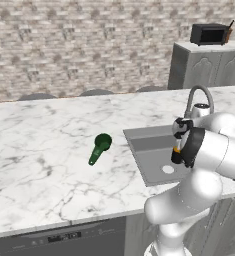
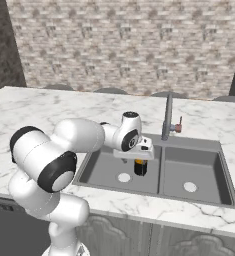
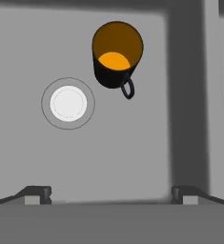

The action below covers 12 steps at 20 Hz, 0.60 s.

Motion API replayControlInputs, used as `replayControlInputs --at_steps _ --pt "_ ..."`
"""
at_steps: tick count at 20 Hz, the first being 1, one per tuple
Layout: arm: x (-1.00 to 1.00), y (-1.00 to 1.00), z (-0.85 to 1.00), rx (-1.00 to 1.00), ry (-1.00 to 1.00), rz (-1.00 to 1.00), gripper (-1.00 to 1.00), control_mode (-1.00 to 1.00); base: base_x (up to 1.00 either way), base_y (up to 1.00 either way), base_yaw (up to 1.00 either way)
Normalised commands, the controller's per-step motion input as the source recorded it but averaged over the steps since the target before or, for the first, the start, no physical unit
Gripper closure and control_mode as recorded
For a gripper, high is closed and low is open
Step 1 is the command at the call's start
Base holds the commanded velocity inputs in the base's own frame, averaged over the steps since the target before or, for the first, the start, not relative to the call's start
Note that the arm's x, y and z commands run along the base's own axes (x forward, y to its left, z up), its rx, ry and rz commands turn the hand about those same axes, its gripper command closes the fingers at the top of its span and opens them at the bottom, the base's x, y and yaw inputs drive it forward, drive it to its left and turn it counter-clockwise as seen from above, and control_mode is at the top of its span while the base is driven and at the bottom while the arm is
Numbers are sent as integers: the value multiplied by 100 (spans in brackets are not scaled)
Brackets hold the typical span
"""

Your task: Move any existing items from the left basin to the right basin for drying. Then move the measuring cup from the counter to the left basin of the sink for washing.

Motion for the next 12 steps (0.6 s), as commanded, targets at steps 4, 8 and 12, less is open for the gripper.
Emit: replayControlInputs --at_steps 4,8,12 --pt "13 -9 -14 0 0 0 -100 -100 0 0 0" --pt "12 -9 -14 0 0 1 -100 -100 0 0 0" --pt "12 -6 -16 0 0 1 -100 -100 0 0 0"
